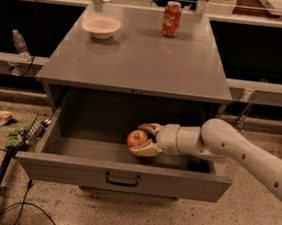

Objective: Place apple into top drawer

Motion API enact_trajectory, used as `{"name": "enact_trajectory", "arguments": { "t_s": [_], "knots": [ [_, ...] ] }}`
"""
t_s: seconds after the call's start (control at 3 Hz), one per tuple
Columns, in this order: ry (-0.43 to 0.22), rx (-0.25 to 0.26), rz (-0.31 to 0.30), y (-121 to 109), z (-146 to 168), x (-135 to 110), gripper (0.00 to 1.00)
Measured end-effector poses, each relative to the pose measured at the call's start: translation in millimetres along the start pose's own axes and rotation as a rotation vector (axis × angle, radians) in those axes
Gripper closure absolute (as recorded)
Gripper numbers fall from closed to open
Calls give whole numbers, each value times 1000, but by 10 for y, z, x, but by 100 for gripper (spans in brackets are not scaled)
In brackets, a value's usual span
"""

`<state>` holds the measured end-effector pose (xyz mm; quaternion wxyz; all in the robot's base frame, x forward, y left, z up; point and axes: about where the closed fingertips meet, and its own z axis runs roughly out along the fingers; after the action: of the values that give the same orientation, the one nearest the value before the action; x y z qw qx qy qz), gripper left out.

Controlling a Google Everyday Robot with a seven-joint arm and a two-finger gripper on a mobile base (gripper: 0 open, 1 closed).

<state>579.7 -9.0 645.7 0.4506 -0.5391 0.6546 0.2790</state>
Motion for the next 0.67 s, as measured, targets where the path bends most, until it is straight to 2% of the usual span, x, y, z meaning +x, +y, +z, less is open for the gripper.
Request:
{"name": "enact_trajectory", "arguments": {
  "t_s": [0.33, 0.67],
  "knots": [
    [9, 17, 18, -15, -8, 43, 21],
    [20, 45, 45, -53, -94, 62, 15]
  ]
}}
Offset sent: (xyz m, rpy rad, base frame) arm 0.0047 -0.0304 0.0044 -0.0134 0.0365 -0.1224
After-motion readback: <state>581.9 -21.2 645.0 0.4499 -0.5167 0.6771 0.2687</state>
